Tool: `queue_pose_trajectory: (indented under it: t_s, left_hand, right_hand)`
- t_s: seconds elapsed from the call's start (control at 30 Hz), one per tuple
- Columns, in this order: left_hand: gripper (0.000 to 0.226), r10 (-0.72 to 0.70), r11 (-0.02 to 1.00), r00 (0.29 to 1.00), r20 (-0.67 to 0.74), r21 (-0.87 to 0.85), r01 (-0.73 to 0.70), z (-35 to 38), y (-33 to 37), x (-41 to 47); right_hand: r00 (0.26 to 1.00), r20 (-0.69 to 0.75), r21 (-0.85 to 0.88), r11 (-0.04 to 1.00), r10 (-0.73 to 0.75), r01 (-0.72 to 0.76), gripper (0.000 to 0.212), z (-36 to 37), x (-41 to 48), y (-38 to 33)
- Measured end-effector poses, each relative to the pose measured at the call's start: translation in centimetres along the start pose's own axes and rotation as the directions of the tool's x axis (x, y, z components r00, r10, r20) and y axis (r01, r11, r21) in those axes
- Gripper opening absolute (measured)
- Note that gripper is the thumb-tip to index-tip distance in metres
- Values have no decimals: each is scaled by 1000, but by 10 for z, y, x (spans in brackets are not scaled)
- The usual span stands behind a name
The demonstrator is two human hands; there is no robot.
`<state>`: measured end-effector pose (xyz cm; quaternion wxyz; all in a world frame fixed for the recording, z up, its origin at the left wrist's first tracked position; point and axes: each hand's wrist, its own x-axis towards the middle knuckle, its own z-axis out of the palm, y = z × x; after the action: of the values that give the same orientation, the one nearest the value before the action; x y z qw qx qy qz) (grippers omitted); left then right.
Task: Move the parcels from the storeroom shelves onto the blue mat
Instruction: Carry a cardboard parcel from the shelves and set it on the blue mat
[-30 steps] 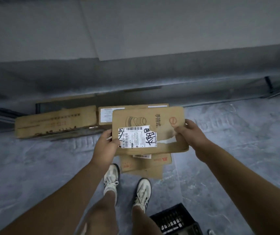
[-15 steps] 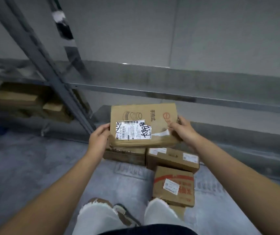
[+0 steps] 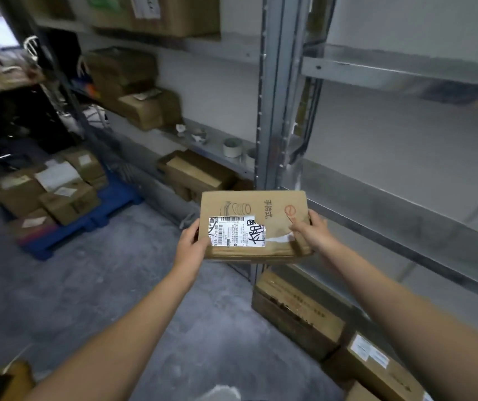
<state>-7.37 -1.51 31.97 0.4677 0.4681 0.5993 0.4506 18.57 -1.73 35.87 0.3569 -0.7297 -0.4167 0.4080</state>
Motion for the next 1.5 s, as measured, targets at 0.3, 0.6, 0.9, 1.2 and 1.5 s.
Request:
queue_pose_trajectory:
  t_s: [0.3,0.6,0.9,1.2,1.5]
  left_hand:
    - [51,-78,996,979,-186,-66,67,-170,-19,105]
    - [52,-174,984,923,-342,-107,146,-253,-31,211]
    - [52,-248,969,790,-561,-153,196,-320,-16,360]
    - [54,-331,944,668,-666,-239,229,-393,-26,453]
    - [33,-316,945,686,-655,-282,166,-515,-49,580]
  right_hand:
    - [982,183,-26,999,-37,42,70,189,66,-107]
    - [952,299,-46,995,-71,89,65,325,162,-189]
    - [820,555,-35,981,-142,193,58,461,312,-289]
    - [700,704,-78,967,-118,241,44,601,389,-360]
    - [666,744,-124,965,-63,229,43,765,447,-437]
